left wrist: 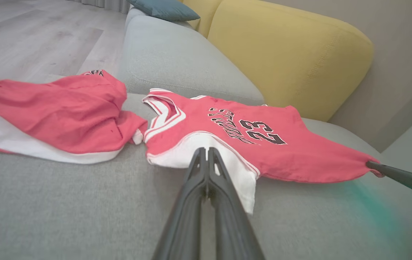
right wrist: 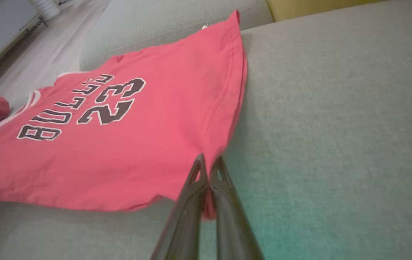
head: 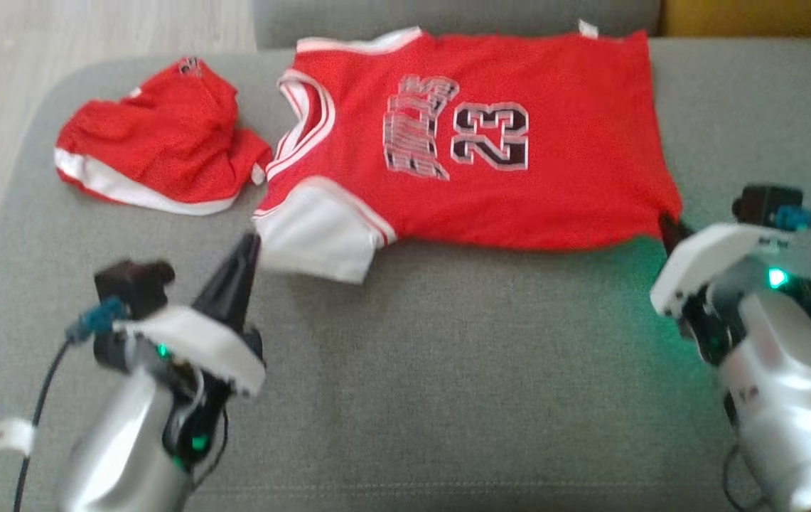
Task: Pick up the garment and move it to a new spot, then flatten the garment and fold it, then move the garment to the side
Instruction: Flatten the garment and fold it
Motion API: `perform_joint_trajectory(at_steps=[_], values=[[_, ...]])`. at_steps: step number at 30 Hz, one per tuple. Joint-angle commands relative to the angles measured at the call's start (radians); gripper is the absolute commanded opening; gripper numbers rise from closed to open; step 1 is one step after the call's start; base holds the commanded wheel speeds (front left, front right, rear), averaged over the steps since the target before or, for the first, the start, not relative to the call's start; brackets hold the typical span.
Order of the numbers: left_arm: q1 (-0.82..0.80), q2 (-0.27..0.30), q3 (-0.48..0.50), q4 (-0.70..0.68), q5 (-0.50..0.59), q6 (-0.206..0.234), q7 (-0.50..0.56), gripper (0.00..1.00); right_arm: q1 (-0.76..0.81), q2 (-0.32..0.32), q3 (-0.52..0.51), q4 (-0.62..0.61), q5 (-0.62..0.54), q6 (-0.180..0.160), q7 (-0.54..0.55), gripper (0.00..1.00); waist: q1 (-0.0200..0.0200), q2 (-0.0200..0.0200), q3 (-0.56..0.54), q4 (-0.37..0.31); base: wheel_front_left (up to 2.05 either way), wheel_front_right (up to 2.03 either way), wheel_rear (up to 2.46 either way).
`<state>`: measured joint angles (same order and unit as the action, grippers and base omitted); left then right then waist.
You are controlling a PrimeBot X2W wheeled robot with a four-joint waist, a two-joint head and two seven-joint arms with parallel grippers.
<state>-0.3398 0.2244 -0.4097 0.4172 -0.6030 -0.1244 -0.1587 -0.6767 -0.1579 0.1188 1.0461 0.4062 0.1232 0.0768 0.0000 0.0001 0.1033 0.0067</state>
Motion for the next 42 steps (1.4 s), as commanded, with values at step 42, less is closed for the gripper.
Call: perform_joint_trajectory(at_steps=[42], values=[[0.327, 0.385, -0.101, -0.604, -0.11, 0.006, 0.355, 0.0, 0.488, -0.317, 0.022, -0.642, 0.214, 0.008, 0.598, 0.0, 0.0, -0.0001, -0.11, 0.011, 0.0, 0.0, 0.0]])
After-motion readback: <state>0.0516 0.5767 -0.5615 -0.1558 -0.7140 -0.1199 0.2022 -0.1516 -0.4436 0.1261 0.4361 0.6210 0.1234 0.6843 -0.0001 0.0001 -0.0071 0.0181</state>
